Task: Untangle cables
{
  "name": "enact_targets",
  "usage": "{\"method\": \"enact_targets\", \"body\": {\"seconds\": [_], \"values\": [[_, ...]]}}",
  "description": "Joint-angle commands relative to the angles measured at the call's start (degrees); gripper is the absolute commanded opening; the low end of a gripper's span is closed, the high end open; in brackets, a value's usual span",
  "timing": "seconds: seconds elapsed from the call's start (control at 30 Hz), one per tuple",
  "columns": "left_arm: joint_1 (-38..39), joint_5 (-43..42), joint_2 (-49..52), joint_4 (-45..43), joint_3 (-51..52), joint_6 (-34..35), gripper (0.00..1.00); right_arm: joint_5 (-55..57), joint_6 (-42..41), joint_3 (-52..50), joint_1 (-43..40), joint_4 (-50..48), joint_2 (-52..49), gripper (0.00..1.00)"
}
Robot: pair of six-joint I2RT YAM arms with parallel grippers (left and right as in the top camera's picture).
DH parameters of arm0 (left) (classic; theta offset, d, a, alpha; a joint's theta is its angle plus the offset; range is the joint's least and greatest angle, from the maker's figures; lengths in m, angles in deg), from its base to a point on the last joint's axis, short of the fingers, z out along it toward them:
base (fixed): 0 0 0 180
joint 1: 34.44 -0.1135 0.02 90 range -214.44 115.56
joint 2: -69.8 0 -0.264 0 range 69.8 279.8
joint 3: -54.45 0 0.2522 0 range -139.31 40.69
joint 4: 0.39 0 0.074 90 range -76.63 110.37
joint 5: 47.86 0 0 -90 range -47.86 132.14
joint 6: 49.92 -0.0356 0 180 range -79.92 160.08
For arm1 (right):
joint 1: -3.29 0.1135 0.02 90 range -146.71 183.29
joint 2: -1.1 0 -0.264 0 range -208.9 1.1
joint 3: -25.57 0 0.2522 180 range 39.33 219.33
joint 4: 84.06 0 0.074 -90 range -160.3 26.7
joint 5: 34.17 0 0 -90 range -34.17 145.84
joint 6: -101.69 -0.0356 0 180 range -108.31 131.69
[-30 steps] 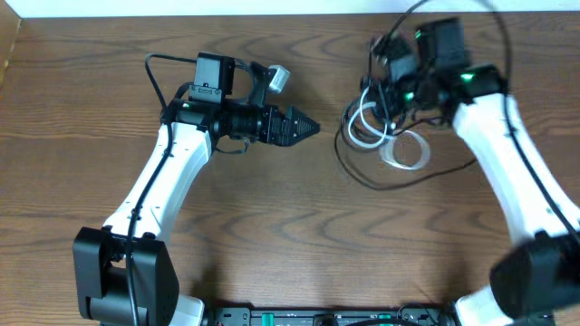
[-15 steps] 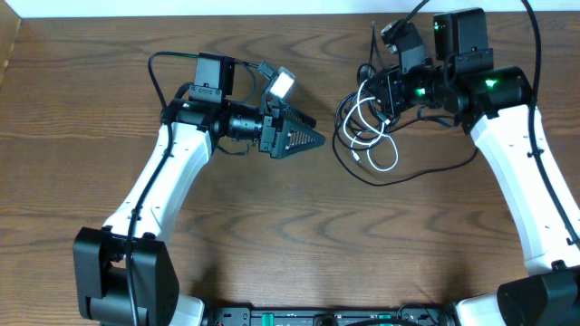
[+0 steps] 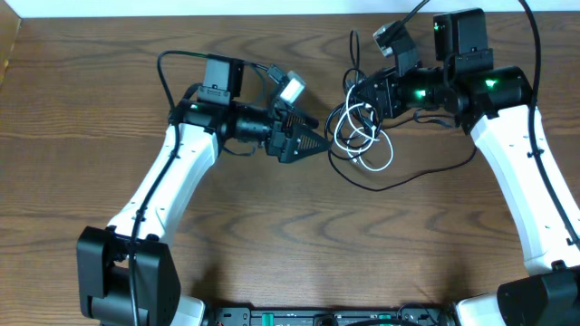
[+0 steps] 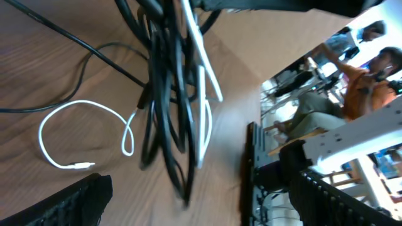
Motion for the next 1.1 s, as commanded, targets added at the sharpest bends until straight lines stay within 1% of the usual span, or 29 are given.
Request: {"method": "enact_targets", "body": {"seconds": [0.0,0.13,0.17,0.3,0.33,0.43,0.47,0.5,0.63,0.67,0.7,0.73,0.77,0.8,0.93,1.07], "values": [[0.59,2.71,-0.04,-0.74,0.35,-1.07,0.95,-4.52,-0.68,0.42,0.07,-0.02,0.17,0.01],[1.25,2.73,-0.04,-1.57,0.35,-1.07,0.94,-4.81,-0.33,0.42,0.48,-0.02,0.17,0.01],[1.31,2.73,-0.04,-1.75,0.35,-1.07,0.93,-4.87,-0.35,0.42,0.59,0.00,0.17,0.01],[1.33,2.93,-0.04,-2.43,0.35,-1.07,0.65,-5.44,-0.33,0.42,1.18,-0.22,0.17,0.01],[1.33,2.95,-0.04,-2.45,0.35,-1.09,0.61,-5.44,-0.33,0.42,1.27,-0.24,0.17,0.01],[1.33,2.95,-0.04,-2.47,0.35,-1.09,0.60,-5.57,-0.33,0.42,1.53,-0.22,0.17,0.01],[1.33,2.95,-0.04,-2.47,0.35,-1.09,0.61,-5.62,-0.33,0.42,1.66,-0.22,0.17,0.01],[1.33,2.93,-0.04,-2.47,0.35,-1.07,0.64,-5.62,-0.33,0.42,1.79,-0.22,0.17,0.01],[1.33,2.93,-0.04,-2.47,0.35,-1.09,0.66,-6.05,-0.33,0.42,2.16,-0.46,0.17,0.01],[1.33,2.95,-0.04,-2.47,0.35,-1.09,0.59,-6.10,-0.35,0.42,2.19,-0.55,0.17,0.01],[1.33,2.95,-0.04,-2.51,0.35,-1.09,0.49,-6.10,-0.35,0.42,2.19,-0.66,0.17,0.01],[1.33,2.95,-0.04,-2.58,0.35,-1.09,0.34,-6.10,-0.35,0.42,2.19,-0.68,0.17,0.01],[1.33,2.97,-0.04,-2.62,0.35,-1.09,0.14,-6.12,-0.35,0.42,2.19,-0.68,0.17,0.01],[1.33,3.15,-0.04,-2.64,0.35,-1.09,0.08,-6.12,-0.35,0.42,2.19,-0.68,0.17,0.01],[1.33,3.58,-0.04,-2.64,0.35,-1.07,0.08,-6.08,-0.33,0.42,2.16,-0.68,0.17,0.01],[1.25,6.16,-0.04,-2.62,0.35,-1.03,0.08,-4.72,-0.33,0.42,2.16,-0.44,0.17,0.01]]}}
